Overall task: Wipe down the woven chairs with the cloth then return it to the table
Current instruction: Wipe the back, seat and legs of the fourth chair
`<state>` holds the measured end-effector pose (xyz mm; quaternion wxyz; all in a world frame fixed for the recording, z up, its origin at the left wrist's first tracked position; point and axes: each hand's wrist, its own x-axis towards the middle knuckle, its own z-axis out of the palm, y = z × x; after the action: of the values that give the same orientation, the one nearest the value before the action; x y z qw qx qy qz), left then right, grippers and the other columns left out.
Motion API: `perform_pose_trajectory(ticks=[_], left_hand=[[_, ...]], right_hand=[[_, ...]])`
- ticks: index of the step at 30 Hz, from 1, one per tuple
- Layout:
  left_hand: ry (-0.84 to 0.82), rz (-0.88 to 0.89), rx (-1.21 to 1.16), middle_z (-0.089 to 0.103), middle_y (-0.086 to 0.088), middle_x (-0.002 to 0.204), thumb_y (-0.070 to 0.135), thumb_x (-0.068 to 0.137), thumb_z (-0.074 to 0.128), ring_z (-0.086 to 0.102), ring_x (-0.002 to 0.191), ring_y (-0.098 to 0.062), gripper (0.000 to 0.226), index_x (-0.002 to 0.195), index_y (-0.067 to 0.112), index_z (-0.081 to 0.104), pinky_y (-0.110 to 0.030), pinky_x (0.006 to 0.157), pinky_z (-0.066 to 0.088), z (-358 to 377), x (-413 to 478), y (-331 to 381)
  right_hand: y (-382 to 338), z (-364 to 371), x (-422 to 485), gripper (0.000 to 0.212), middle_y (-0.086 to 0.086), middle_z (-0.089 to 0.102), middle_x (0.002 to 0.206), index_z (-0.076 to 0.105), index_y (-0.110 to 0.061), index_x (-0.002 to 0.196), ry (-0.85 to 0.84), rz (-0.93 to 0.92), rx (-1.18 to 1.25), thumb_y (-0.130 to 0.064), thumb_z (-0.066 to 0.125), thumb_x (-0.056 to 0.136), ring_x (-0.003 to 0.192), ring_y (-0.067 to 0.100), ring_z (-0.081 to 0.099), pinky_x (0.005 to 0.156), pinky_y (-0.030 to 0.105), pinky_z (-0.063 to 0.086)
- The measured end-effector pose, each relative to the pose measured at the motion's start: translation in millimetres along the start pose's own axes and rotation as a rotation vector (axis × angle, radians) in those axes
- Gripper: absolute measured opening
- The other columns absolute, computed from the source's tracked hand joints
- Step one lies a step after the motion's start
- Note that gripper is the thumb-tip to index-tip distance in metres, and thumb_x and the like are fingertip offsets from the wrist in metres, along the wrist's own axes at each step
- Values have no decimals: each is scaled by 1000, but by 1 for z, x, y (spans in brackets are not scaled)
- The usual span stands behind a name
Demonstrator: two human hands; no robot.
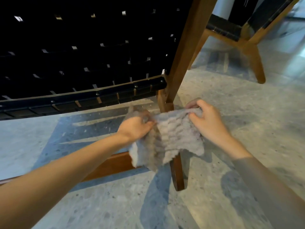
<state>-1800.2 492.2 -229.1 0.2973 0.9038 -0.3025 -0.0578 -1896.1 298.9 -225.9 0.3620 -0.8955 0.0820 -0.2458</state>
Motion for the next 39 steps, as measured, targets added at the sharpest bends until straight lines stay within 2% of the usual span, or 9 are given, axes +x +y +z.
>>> perform_pose_trajectory(ticks=[4,7,13,17,20,23,27,33,39], left_hand=[[317,-195,-275,62,0,89,29,98,48,57,68,-10,17,110,18,53,-13,59,45,27,26,15],[340,-278,-667,61,-10,110,22,99,47,60,100,-25,17,114,14,48,-29,87,49,49,41,29],[276,-78,-960,39,9,132,14,95,54,43,124,-10,50,138,17,30,-19,95,46,69,42,19],[89,-2,-853,25,3,155,23,100,42,27,141,-14,57,151,25,15,-39,114,30,70,52,13],[46,19,-850,21,-1,157,26,102,36,22,143,-15,57,152,22,9,-39,116,25,75,52,10],[67,-3,-808,36,-4,150,23,101,40,37,135,-16,55,151,18,17,-29,111,32,90,37,4],[168,60,-626,55,3,130,11,98,48,59,97,-4,55,149,16,25,-14,83,48,120,3,-10],[343,127,-586,35,8,148,-6,91,53,29,136,4,61,141,23,34,-17,111,28,160,-44,-1],[311,81,-596,39,5,147,-11,90,53,33,136,1,57,140,13,42,-19,113,26,194,-86,4]], right_hand=[[17,19,26,15,-5,55,83,53,-18,95,193,139,-77,-8,62,87,81,12,56,63,10,42],[22,36,38,8,0,52,96,63,-19,91,392,222,-207,-17,67,84,100,20,50,79,28,44],[19,75,44,12,0,64,93,63,-10,102,415,333,340,-7,56,92,82,1,63,70,5,45],[23,98,37,26,-8,62,117,53,-29,122,197,365,580,-23,36,103,112,11,57,101,31,44],[30,106,29,43,-8,41,144,32,-26,147,121,336,572,-32,29,105,127,4,38,99,8,31],[40,112,8,43,-10,46,135,32,-24,147,82,336,605,-32,29,105,116,-4,44,84,-2,34],[66,115,-41,39,-6,53,135,37,-24,143,-30,372,654,-22,31,105,123,6,51,109,34,38],[87,114,-100,42,-10,60,128,49,-20,139,4,333,421,-8,42,99,114,-10,53,89,3,38],[99,110,-136,47,-13,72,94,61,-48,101,-21,383,332,-3,51,94,89,0,66,77,18,49]])
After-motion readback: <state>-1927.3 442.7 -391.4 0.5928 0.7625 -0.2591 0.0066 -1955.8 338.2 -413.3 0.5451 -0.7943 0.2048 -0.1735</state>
